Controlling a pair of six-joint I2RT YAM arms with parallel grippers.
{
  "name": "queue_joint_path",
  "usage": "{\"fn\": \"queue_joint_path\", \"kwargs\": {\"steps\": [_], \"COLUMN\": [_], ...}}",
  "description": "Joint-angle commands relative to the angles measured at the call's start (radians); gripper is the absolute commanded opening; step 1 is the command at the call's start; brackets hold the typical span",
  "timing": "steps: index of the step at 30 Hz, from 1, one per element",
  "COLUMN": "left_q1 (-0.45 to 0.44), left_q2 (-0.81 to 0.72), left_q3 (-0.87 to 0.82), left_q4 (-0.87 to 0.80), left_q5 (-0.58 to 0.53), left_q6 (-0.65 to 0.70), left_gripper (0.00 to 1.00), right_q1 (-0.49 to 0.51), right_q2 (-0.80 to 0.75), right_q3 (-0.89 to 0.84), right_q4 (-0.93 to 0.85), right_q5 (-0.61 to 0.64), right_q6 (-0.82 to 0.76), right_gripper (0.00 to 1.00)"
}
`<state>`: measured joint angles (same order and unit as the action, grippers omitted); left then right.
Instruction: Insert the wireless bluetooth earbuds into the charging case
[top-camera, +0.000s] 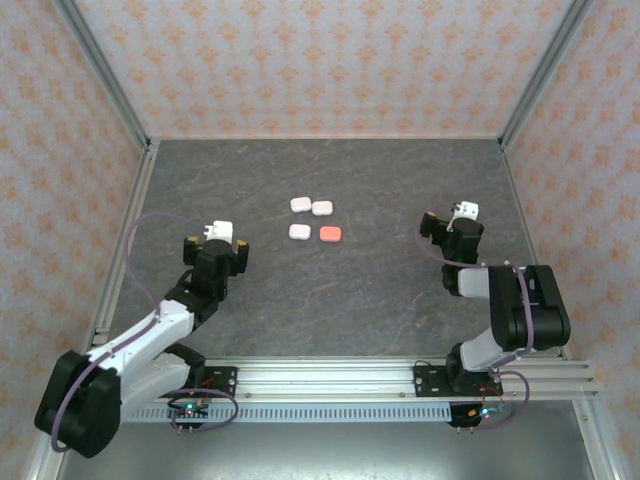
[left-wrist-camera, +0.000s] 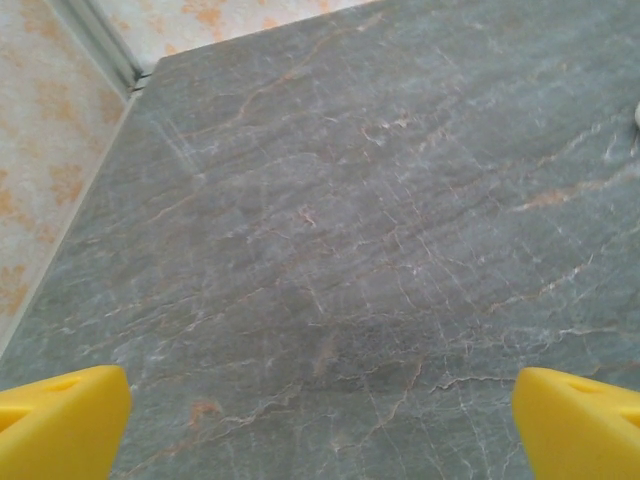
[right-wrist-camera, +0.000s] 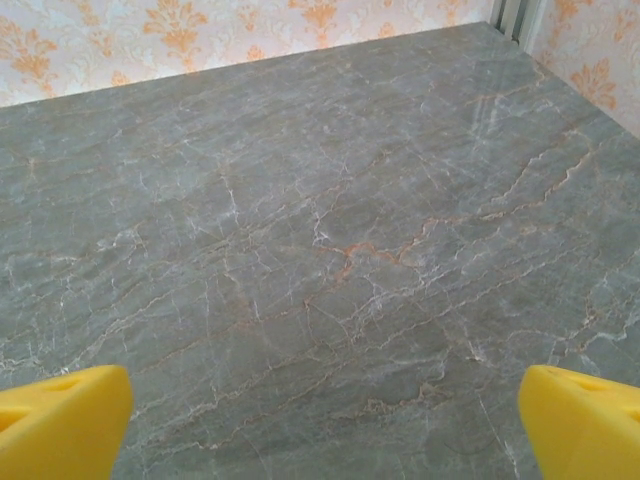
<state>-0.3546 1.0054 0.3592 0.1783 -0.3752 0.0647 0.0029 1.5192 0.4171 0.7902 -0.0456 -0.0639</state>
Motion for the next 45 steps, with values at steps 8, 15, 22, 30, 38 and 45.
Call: {"fn": "queue_joint_path", "kwargs": {"steps": [8,15,22,30,38,45], "left_q1": [0.059,0.199,0.288,0.333,0.333,0.332], "left_q2": [0.223,0.267,0.475,0.49,0.49,0.49], "left_q3": [-0.084,-0.09,-0.021,0.067,0.067,0.067], "left_q4": [0.563,0.641,0.712,0.564,0.563,0.564], "left_q5": [0.107,0.228,0.326,0.355,0.352,0.351], "left_q6": [0.077,0.035,-0.011,-0.054,-0.053,-0.053], "left_gripper": [0.97,0.97,0.98,1.0,1.0,1.0], "right_q1": [-0.004,-0.004,-0.004,-0.004,-0.003,-0.003], "right_q2": [0.001,0.001,0.001,-0.001,-0.002,0.0], "right_q3": [0.004,0.003,0.003,0.003,0.003,0.007], "right_q4": [-0.023,-0.023,-0.022,-0.025,-0.023,-0.028], "right_q5": [-0.006,-0.007,-0.006,-0.005,-0.004,-0.002], "right_q6": [0.019,0.019,0.019,0.017,0.017,0.017], "right_gripper": [0.99,0.99,0.99,0.99,0.99,0.99]}}
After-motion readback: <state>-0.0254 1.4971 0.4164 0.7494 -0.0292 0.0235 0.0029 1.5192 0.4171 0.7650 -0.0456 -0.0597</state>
